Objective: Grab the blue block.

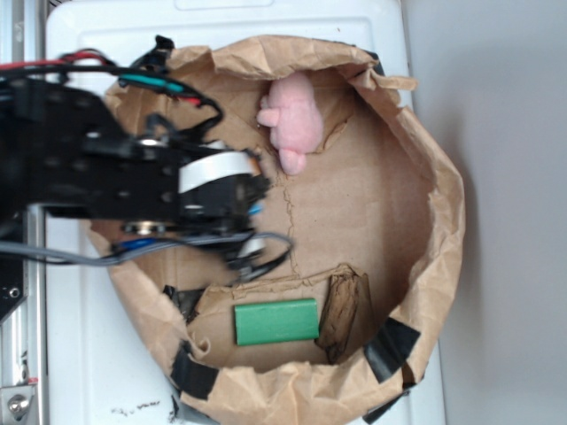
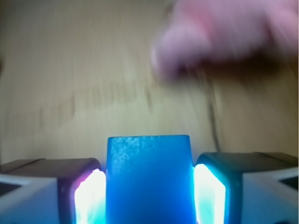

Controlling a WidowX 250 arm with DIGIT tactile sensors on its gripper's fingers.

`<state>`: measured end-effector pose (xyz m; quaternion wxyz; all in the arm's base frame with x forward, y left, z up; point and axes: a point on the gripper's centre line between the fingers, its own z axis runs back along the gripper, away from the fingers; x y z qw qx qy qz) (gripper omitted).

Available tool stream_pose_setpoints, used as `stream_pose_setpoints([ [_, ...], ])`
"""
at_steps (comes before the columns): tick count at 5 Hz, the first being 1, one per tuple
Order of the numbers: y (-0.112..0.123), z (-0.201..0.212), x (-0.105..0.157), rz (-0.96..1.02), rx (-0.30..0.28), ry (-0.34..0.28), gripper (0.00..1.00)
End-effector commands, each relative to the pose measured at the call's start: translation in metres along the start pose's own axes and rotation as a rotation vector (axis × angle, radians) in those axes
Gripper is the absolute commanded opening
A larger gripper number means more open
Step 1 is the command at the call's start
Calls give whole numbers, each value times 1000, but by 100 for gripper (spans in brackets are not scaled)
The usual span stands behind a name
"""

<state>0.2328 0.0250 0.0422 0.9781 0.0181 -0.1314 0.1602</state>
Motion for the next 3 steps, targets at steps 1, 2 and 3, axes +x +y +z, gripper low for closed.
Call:
stream_pose_setpoints([
  [1, -2, 100, 24, 1, 29, -115, 0],
  [2, -3, 111, 31, 28, 24, -88, 0],
  [3, -5, 111, 28, -11, 38, -137, 0],
])
